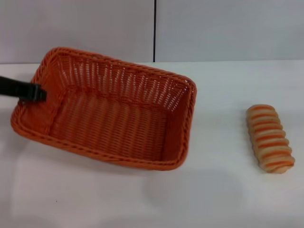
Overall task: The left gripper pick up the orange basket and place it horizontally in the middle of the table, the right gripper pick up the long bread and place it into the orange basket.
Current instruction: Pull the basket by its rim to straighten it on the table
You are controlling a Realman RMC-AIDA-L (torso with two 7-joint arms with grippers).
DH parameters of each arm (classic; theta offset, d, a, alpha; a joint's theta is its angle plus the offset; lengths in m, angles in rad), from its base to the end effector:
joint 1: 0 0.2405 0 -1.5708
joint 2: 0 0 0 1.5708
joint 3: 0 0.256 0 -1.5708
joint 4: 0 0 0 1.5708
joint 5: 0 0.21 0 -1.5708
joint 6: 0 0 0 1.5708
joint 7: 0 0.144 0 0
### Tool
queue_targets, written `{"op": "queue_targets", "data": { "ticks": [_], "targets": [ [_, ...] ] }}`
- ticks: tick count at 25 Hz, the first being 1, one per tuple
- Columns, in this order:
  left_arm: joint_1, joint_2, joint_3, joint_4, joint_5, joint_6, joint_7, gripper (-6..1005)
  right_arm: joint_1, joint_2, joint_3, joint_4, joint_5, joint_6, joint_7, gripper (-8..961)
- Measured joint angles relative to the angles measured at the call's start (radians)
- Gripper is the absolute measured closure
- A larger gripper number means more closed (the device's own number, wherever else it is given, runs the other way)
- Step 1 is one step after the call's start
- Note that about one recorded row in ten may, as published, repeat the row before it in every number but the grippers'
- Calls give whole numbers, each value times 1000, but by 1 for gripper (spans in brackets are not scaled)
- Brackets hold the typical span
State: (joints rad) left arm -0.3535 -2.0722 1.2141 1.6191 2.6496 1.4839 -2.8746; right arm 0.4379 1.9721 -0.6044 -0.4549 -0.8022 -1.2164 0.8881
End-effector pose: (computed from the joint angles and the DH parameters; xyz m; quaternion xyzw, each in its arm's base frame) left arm -0.2307 0.3384 0.0761 -0.7870 -0.5138 0.0606 0.3361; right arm 0.3303 0.3674 0.1650 -0.5999 0.2046 0.4701 0.6142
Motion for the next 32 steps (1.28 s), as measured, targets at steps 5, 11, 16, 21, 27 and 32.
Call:
{"op": "queue_targets", "data": {
  "ticks": [5, 11, 16, 21, 27, 32],
  "targets": [
    [65, -6, -5, 38, -80, 25, -7, 834, 18, -9, -9, 4, 0, 3, 0, 333],
    [135, -6, 0, 49, -141, 11, -8, 835, 17, 6, -27, 0, -2, -3, 2, 333],
    [232, -3, 18, 68, -179, -31, -7, 838, 11, 29, -45, -10, -2, -5, 8, 333],
    [243, 3, 55, 62, -182, -24, -4, 839, 4, 50, -45, -35, -2, -6, 9, 333],
    [236, 3, 51, 54, -191, -4, -4, 840, 2, 59, -51, -42, -2, -8, 9, 333],
    [244, 7, 7, 32, -236, 0, 13, 792, -7, 64, -57, -46, -2, -8, 13, 333]
  ]
}}
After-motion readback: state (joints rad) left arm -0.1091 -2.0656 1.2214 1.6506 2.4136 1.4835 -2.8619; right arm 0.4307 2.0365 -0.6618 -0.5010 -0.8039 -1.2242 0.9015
